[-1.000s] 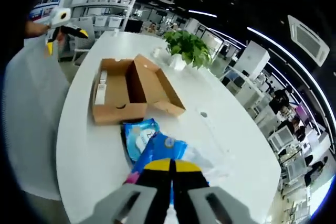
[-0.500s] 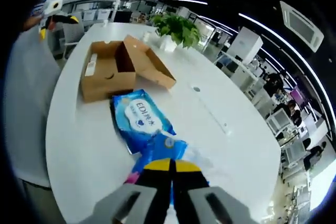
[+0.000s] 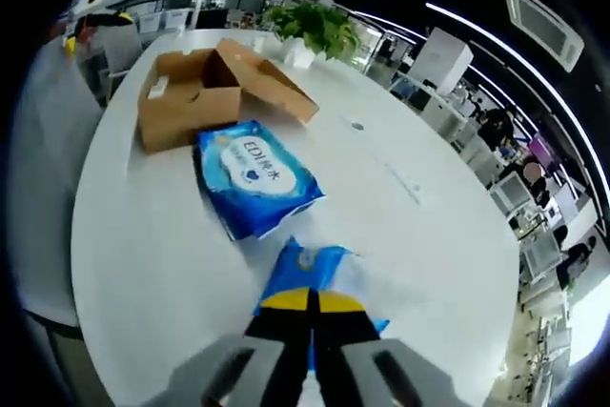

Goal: Operate the shoe box by opening the lid, removing the specified soft item, and placing it in the target area until the item is outside and the box remains undamaged.

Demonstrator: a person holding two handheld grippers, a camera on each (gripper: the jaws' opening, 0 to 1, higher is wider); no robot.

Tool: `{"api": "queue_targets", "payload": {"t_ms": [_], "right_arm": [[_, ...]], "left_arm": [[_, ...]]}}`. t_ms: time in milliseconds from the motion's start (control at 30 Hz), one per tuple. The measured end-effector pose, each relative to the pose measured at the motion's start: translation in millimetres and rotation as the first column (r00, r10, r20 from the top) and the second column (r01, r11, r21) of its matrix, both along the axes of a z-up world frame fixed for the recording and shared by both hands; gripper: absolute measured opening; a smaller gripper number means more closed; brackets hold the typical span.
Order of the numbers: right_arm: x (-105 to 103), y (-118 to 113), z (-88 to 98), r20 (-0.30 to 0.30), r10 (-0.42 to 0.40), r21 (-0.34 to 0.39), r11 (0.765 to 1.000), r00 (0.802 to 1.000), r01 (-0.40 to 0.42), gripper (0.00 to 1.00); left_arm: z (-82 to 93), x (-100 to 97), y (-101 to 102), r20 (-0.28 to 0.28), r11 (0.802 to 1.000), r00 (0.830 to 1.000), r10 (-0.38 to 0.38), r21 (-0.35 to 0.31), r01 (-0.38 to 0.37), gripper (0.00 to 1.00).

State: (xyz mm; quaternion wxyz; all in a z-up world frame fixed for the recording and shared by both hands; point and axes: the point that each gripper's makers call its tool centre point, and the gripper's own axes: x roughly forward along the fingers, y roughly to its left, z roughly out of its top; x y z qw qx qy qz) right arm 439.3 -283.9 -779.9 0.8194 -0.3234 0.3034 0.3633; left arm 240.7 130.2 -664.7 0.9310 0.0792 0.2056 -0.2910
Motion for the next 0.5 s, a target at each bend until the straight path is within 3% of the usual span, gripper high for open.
{"api": "queue_targets", "payload": {"t_ms": [233, 367, 500], "right_arm": [[-12.2, -2.9, -16.7, -0.015, -0.036, -0.003, 0.999, 0.999, 0.036, 0.0], [-9.2, -6.4, -12.1, 0.013, -0.119, 0.028, 0.993, 0.993, 0.119, 0.01], [-10.2, -11.5, -1.5, 0.04, -0.221, 0.067, 0.974, 0.974, 0.218, 0.1]], "left_arm": [[0.3, -0.2, -0.2, -0.001, 1.0, 1.0, -0.001, -0.008, 0.001, 1.0], [0.4, -0.5, -1.0, 0.0, 1.0, 1.0, -0.007, -0.012, 0.007, 1.0], [1.3, -0.8, -2.4, 0.002, 1.0, 1.0, -0.014, -0.014, 0.014, 1.0]]}}
